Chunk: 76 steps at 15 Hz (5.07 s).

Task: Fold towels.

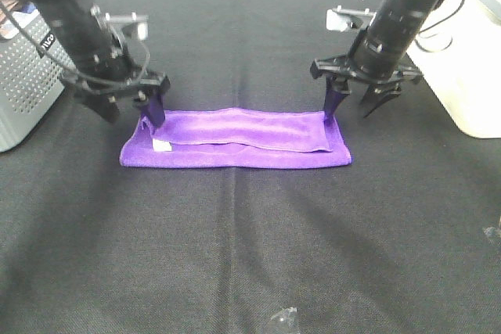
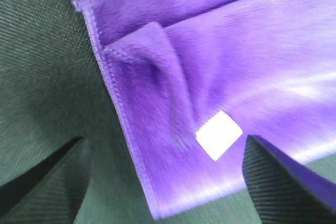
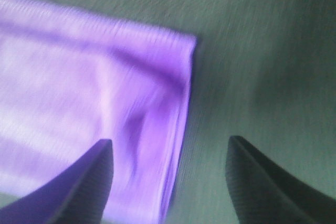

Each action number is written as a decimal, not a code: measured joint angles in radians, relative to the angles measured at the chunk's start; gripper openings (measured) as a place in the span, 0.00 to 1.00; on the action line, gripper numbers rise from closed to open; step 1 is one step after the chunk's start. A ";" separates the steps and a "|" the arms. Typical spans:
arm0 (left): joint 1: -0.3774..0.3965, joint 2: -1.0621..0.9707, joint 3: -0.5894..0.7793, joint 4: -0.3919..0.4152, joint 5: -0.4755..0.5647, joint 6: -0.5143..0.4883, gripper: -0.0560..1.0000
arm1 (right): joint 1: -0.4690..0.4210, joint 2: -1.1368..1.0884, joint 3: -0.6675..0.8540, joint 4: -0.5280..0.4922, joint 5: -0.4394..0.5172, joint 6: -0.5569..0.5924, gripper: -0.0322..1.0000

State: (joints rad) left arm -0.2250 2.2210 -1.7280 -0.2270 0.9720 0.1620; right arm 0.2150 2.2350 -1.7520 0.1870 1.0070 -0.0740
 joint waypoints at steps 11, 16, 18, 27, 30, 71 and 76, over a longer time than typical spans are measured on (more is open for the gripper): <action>0.218 0.078 -0.007 -0.413 0.112 0.362 0.75 | 0.000 -0.034 -0.051 0.000 0.206 0.013 0.61; 0.219 0.148 -0.011 -0.420 0.093 0.335 0.86 | 0.000 -0.034 -0.051 0.000 0.206 0.041 0.61; 0.219 0.161 -0.016 -0.456 0.095 0.350 0.87 | 0.000 -0.034 -0.051 0.000 0.206 0.041 0.61; 0.090 0.210 -0.060 -0.517 0.098 0.318 0.87 | 0.000 -0.034 -0.051 0.000 0.206 0.041 0.61; 0.046 0.216 -0.068 -0.528 0.090 0.309 0.87 | 0.000 -0.034 -0.051 0.000 0.206 0.041 0.61; -0.334 0.477 -0.826 -0.322 0.216 -0.063 0.59 | 0.000 -0.435 -0.051 -0.007 0.211 0.030 0.61; -0.345 0.477 -0.837 -0.511 0.127 0.022 0.72 | 0.000 -0.436 -0.051 -0.005 0.211 0.030 0.61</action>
State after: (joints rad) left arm -0.5700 2.6980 -2.5650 -0.7380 1.0990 0.1840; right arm 0.2150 1.7990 -1.8030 0.1820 1.2180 -0.0440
